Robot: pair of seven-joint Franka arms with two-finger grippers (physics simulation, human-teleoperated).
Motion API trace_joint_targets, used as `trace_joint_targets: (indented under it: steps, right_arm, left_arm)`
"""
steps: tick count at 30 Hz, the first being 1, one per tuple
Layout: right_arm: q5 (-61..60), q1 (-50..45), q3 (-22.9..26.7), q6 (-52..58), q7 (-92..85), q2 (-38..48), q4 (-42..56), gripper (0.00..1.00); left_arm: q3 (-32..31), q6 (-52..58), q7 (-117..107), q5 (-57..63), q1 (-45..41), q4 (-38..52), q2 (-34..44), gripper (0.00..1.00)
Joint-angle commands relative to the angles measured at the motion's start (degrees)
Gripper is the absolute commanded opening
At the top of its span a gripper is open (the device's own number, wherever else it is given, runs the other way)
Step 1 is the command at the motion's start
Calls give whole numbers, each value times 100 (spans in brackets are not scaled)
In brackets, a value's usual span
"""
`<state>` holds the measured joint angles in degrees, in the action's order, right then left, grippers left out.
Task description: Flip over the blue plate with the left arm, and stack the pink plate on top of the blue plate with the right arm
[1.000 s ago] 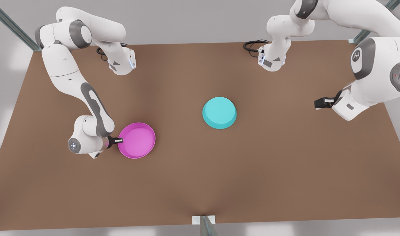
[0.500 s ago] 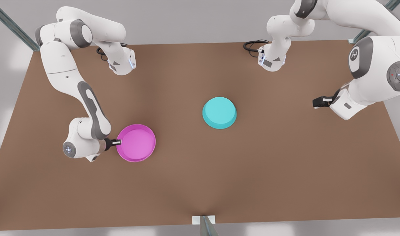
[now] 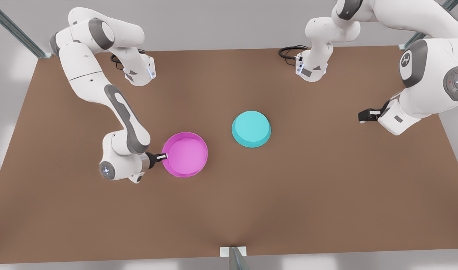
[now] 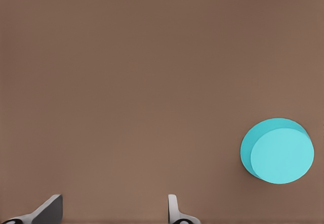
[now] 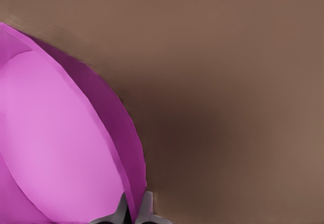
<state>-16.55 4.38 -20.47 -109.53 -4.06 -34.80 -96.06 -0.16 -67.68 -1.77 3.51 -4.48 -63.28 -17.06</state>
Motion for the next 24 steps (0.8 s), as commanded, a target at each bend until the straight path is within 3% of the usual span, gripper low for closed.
trace_joint_targets:
  steps: [1, 13, 24]
  right_arm:
    - [29, -60, -1, -15, 11, -1, -9, 21]
    - [-226, -1756, -1, -288, 441, 34, 123, 21]
    - [-244, -3171, 8, -1360, 1645, -10, 114, 21]
  left_arm:
    - [-1, 0, -8, 1, 0, 0, 1, 100]
    - [8, 18, -8, 1, 0, 0, 1, 100]
    - [-1, 44, -8, 1, 0, 0, 1, 100]
